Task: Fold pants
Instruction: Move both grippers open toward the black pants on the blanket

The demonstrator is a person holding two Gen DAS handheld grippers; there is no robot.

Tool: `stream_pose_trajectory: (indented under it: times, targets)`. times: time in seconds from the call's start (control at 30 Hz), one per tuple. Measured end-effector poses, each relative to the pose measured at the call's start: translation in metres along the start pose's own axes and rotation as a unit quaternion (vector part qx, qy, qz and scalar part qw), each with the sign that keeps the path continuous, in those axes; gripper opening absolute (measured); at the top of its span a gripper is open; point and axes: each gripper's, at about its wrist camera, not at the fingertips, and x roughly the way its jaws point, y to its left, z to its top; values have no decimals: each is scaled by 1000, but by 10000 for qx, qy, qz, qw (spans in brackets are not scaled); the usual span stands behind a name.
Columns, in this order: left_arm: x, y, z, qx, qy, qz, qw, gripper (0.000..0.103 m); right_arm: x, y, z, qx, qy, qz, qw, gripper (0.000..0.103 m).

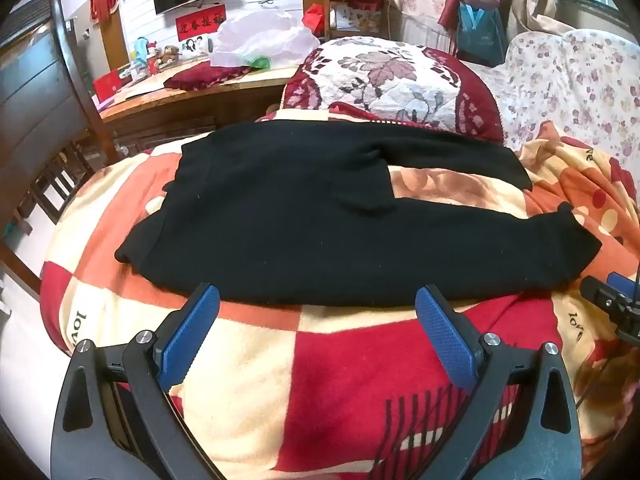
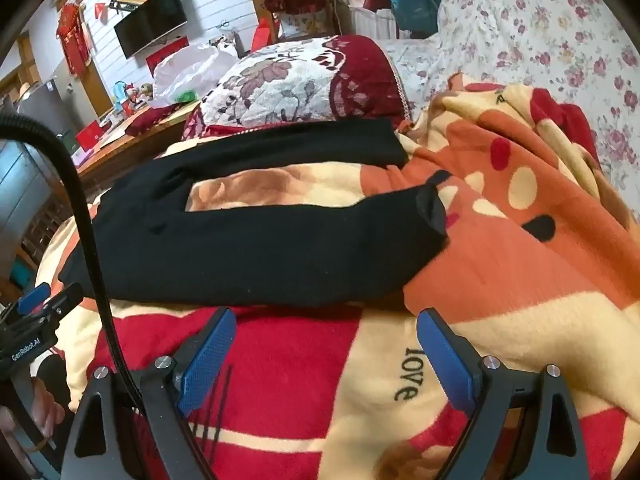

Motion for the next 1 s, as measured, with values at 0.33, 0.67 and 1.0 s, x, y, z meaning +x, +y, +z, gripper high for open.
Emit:
stream_pose_trajectory:
  times: [0.33, 0.67, 1.0]
  targets:
    - [-1, 10, 9, -71, -34, -53, 10000, 99, 5, 19, 16, -198, -88, 147, 9997, 92]
    - [7, 34, 9, -400, 91, 0, 9992, 99, 8, 13, 14, -13, 22, 239, 9997, 92]
    - [14, 61, 8, -750, 209, 131, 9969, 99, 9, 7, 11, 19, 66, 177, 9998, 92]
